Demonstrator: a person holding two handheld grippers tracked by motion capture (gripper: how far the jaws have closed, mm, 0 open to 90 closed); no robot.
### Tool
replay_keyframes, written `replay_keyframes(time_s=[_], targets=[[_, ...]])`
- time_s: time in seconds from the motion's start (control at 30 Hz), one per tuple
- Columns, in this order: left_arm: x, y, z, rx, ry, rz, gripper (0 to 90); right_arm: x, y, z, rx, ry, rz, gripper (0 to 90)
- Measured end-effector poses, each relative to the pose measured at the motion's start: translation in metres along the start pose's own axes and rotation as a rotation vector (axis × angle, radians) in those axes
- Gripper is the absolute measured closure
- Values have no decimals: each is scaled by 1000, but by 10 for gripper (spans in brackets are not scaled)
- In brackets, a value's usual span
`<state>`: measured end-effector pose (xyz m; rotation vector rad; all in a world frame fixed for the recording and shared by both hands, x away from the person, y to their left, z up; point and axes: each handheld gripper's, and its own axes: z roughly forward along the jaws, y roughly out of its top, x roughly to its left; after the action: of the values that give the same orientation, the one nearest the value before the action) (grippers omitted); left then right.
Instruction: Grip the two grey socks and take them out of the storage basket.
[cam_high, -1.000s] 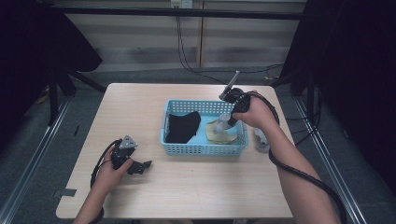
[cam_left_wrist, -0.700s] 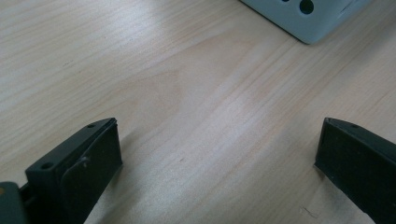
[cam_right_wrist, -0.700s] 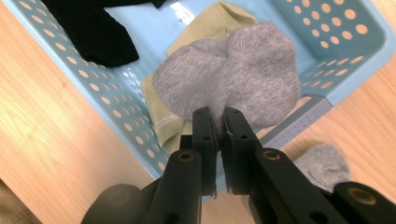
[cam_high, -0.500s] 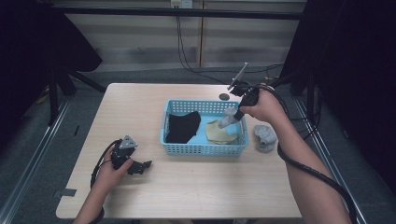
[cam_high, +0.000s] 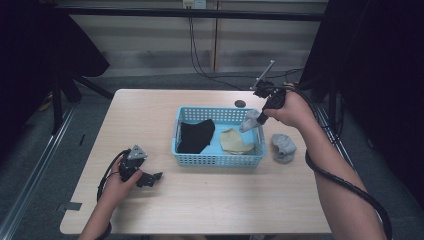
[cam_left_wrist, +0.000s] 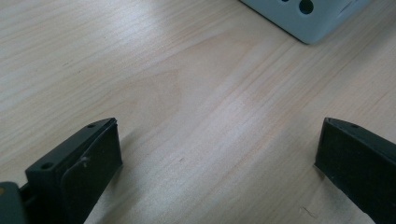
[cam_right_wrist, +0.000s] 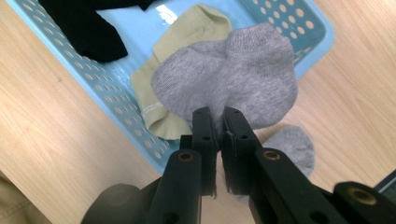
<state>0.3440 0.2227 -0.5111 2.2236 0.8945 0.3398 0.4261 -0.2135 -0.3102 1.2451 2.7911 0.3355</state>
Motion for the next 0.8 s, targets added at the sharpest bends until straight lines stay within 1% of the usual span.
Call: replay_keyframes(time_s=[0.03,0.07,0.1,0.17,0.2,0.3,0.4,0.43,0.47,0.63,0.8], targets=[[0,0,0,0,1,0,0,-2,-1,-1,1,-4,-5,847],[0,0,0,0,1,0,0,-2,-2,-2,-1,-3,6,847],[0,0,0,0,0,0,0,-4,-4,-3,2,-3,0,847],[0,0,0,1,1,1,0,-6,-7,-4,0,-13,3,847],[0,0,0,0,0,1,0,-7,-8,-4,-4,-9,14,847],[0,0,0,-1,0,1,0,-12,-13,-5,2,-15,14,847],[0,0,0,0,1,0,0,-17,-19,-4,-9,-10,37,847],[0,0,0,0,1,0,0,-19,-22,-3,-5,-14,33,847],[0,0,0,0,1,0,0,-21,-24,-3,-9,-12,45,847],[-1,0,0,0,2,0,0,-30,-34,-3,-9,-7,66,847],[-1,0,0,0,6,0,0,-38,-42,-4,-27,-11,81,847]])
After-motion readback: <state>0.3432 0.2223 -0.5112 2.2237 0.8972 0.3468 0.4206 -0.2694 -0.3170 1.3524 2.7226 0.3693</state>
